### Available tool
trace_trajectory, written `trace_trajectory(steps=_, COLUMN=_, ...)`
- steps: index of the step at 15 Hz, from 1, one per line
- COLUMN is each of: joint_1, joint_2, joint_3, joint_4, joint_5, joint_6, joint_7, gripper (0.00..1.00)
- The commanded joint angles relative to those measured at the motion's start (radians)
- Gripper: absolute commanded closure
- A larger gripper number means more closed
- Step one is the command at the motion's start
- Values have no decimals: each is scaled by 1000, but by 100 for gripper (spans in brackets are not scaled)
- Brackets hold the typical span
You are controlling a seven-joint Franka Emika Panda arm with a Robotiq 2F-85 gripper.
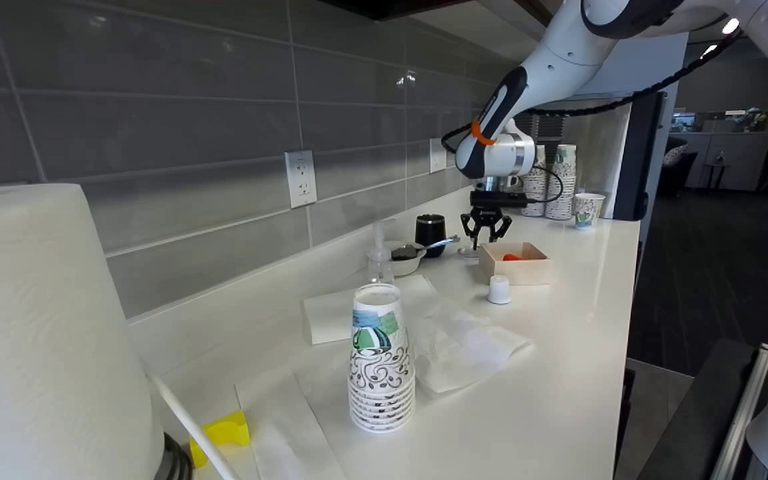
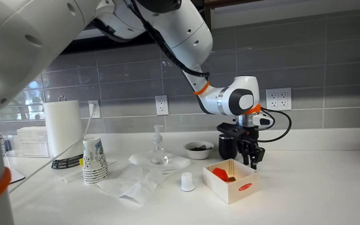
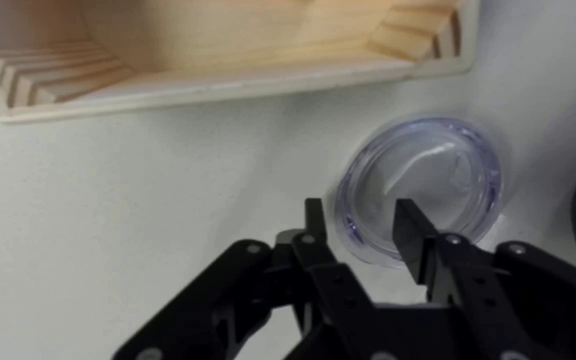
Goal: Place the lid onto the black cup
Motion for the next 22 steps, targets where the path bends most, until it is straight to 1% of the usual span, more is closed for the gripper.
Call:
trace_trajectory(steps=1, joint_1=-12, joint_2=-23, joint_3=8, joint_4=-23, joint_5=18, joint_6=22, joint_7=-28, gripper=26)
trace_trajectory(steps=4, joint_1=-13, joint_2=-16, joint_3=10, joint_4=-18, joint_5=20, joint_6=22, joint_7=-32, gripper=2)
trace_trajectory(steps=5, joint_1=-13, joint_2=-15, joint_3=13, joint_4=-16, joint_5=23, joint_6=25, joint_7=-33, gripper=0)
trace_trajectory(steps=12, joint_1=-7, joint_2=19, joint_3=32, joint_4=21, joint_5=31, joint_6=34, joint_7=-31, gripper=0)
trace_trajectory(steps=22, joint_1=6, joint_2=70, joint_3=26, joint_4=91, joint_5=16, joint_6=3, joint_7=-12, gripper=0)
